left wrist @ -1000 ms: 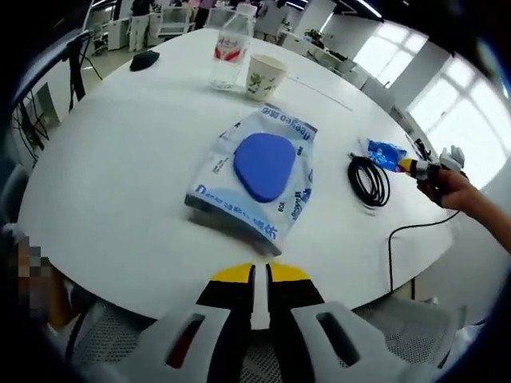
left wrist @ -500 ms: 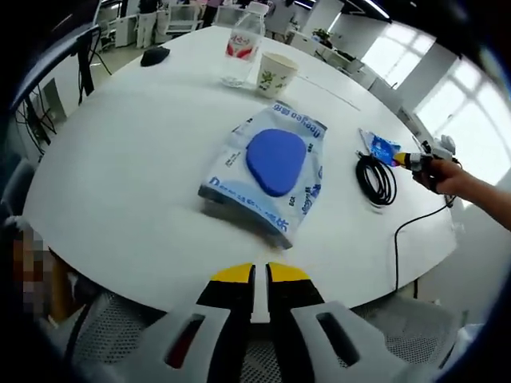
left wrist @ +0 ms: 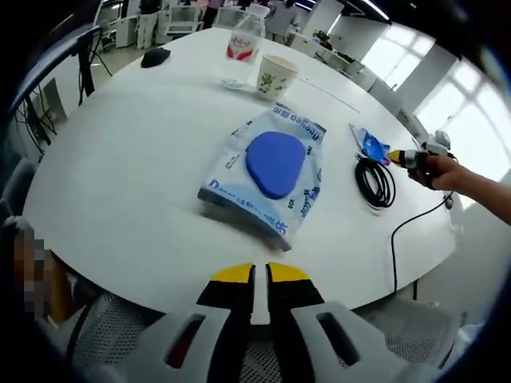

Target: Arrange the tabletop items into an orderly group along one side of the table until the central work area is clear of visible clutter.

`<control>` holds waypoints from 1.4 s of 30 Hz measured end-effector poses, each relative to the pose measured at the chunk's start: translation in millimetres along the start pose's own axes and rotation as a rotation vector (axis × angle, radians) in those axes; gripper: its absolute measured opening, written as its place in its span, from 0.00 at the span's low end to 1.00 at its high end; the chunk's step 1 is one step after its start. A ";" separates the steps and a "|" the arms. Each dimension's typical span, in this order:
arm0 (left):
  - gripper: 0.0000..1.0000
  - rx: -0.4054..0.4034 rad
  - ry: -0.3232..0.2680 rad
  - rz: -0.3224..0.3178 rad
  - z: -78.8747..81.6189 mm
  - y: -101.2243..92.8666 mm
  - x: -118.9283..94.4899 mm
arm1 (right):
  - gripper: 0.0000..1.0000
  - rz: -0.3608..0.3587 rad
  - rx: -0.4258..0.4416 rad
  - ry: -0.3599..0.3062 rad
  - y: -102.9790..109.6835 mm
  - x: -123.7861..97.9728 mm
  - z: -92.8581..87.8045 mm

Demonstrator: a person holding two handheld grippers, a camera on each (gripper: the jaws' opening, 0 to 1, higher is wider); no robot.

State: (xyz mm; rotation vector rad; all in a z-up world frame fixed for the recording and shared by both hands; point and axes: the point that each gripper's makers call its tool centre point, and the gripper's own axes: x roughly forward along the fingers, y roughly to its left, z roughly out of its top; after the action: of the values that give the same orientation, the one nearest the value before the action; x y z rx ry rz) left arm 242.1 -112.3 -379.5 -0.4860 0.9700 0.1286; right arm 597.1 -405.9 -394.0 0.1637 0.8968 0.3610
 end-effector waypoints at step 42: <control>0.15 -0.230 -0.064 -0.085 7.5 2.5 9.6 | 0.14 0.104 -0.089 -0.068 96.9 -73.9 -57.3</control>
State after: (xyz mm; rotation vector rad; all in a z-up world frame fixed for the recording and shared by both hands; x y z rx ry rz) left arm 252.4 -107.7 -384.6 -0.7290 0.8750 0.1790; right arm 486.9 -344.2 -347.3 0.1405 0.8054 0.4885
